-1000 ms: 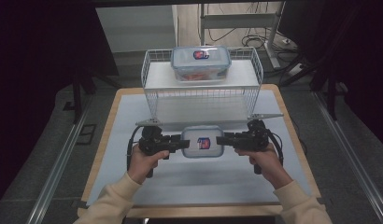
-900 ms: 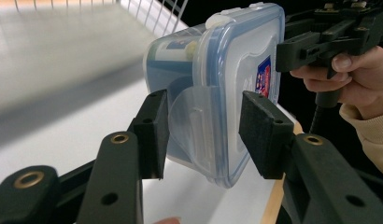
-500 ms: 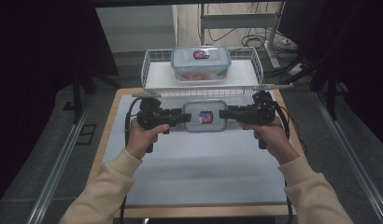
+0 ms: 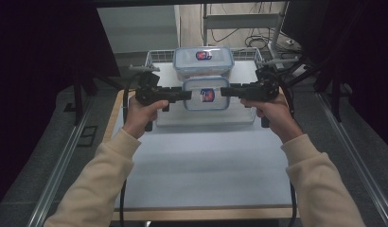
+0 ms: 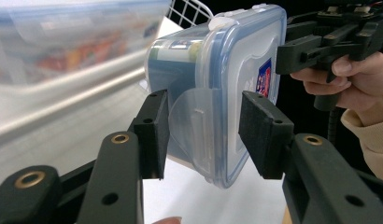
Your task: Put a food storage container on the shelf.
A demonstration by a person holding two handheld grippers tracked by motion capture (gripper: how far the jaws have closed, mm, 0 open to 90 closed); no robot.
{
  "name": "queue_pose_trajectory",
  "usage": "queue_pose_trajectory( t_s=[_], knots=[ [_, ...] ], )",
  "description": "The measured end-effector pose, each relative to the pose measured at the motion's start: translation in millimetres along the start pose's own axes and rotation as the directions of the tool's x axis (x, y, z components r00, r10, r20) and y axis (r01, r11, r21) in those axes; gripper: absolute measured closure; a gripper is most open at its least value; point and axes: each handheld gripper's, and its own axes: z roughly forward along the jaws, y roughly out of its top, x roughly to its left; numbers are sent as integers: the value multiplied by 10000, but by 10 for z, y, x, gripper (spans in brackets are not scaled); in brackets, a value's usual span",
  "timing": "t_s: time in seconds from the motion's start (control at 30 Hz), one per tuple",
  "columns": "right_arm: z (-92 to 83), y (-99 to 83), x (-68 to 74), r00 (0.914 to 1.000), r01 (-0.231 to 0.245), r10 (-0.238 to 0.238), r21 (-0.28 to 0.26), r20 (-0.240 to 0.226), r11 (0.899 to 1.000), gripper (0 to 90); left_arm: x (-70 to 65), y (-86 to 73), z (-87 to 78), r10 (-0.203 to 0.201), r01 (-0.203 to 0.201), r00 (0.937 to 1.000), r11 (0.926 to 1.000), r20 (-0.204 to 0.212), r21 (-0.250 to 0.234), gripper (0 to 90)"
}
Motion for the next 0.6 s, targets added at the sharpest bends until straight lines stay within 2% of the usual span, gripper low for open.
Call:
queue_pose_trajectory(
  t_s=[0.27,0.6],
  knots=[
    [23,305,-95,9999,94,-93,-79,80,9999,540,101,287,7,143,-143,9999,9999,-47,-1,535],
    [119,589,-286,9999,-113,115,-196,108,9997,539,333,605,75,72,-72,10000,10000,-30,53,534]
  ],
)
